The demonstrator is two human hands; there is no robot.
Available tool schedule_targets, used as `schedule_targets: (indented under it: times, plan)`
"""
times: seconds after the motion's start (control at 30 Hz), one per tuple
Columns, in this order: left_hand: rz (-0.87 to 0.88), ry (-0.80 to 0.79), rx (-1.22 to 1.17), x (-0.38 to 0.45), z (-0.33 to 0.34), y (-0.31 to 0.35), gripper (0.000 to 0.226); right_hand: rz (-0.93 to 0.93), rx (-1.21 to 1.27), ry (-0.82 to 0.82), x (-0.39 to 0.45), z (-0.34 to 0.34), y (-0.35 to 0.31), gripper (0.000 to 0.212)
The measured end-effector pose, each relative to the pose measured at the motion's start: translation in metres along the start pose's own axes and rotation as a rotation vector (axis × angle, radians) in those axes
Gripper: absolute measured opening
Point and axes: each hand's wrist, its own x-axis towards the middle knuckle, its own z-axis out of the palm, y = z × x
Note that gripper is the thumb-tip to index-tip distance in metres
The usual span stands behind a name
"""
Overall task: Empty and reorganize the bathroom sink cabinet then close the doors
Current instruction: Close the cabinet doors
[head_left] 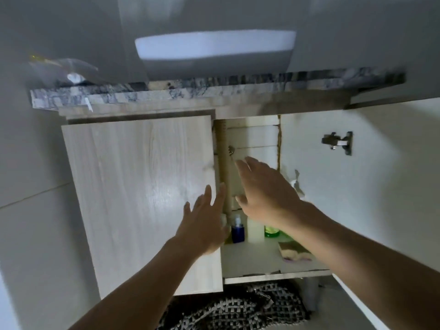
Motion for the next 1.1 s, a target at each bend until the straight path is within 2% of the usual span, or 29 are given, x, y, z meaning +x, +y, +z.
schedule_targets:
  times: [0.07, 0.17, 0.43, 0.53, 0.63, 0.73, 0.77, 0.93, 1.1]
  plan:
    - [0.057, 0.046, -0.113, -0.017, 0.004, 0.036, 0.088, 0.042, -0.047, -0.047, -0.035, -0.026, 0.011, 0.064]
    - [0.129, 0.026, -0.224, -0.046, 0.004, 0.098, 0.093, 0.146, -0.086, -0.090, -0.080, -0.073, 0.033, 0.070]
    - [0.335, 0.091, -0.438, -0.088, -0.024, 0.267, 0.100, 0.283, -0.285, 0.289, -0.161, -0.241, 0.100, 0.064]
    - [0.329, 0.105, -0.437, -0.094, -0.038, 0.326, 0.105, 0.395, -0.221, 0.335, -0.166, -0.270, 0.132, 0.070]
    - [0.293, 0.114, -0.467, -0.093, -0.040, 0.361, 0.104, 0.505, -0.016, 0.280, -0.169, -0.263, 0.152, 0.059]
    - [0.237, 0.114, -0.466, -0.084, -0.032, 0.372, 0.104, 0.511, 0.095, 0.231, -0.173, -0.244, 0.164, 0.039]
    - [0.215, 0.111, -0.458, -0.080, -0.029, 0.371, 0.105, 0.490, 0.105, 0.244, -0.173, -0.238, 0.167, 0.039]
    - [0.191, 0.140, -0.397, -0.070, -0.024, 0.349, 0.113, 0.424, 0.104, 0.366, -0.168, -0.223, 0.160, 0.050]
    - [0.114, 0.185, -0.341, -0.077, -0.022, 0.297, 0.120, 0.268, 0.050, 0.358, -0.162, -0.204, 0.136, 0.068]
